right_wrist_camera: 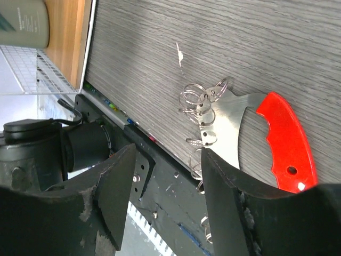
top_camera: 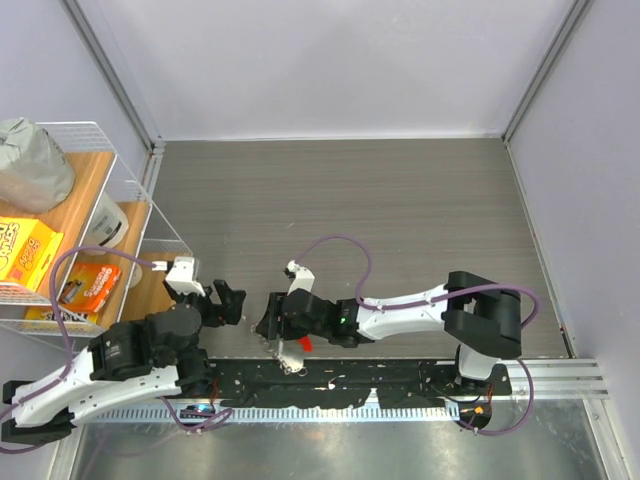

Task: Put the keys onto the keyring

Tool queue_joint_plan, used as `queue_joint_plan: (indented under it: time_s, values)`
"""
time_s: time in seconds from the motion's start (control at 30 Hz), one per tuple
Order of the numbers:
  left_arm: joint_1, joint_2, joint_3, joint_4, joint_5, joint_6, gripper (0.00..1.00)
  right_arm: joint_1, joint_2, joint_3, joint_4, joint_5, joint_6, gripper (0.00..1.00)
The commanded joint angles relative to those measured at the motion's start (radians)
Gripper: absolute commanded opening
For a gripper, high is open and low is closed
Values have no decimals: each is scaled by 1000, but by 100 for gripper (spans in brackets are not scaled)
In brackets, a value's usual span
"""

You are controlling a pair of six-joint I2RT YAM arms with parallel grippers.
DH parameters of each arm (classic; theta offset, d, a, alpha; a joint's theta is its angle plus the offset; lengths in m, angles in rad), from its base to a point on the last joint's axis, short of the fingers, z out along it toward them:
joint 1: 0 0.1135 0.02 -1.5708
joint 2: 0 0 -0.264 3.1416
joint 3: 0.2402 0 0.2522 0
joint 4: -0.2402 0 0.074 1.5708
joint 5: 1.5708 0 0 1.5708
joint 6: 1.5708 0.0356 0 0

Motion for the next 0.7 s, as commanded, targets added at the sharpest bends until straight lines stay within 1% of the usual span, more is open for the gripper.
queue_joint_plan:
  time_s: [0.0, 0.1, 0.2, 0.43, 0.67]
  values:
    - [-1, -8, -8, 8, -15, -21, 84, -9, 28, 38, 84, 20, 93, 57]
    - [1, -10, -12, 15, -1, -13, 84, -19, 44, 27, 81, 32, 120, 57]
    - [1, -14, -21, 37, 10, 0, 84, -39, 66, 15, 116, 12, 150, 57]
    - [1, 9, -22, 70, 27, 36, 84, -67, 113, 38, 133, -2, 163, 54]
    - [1, 19, -22, 104, 40, 62, 84, -84, 149, 27, 156, -18, 191, 54]
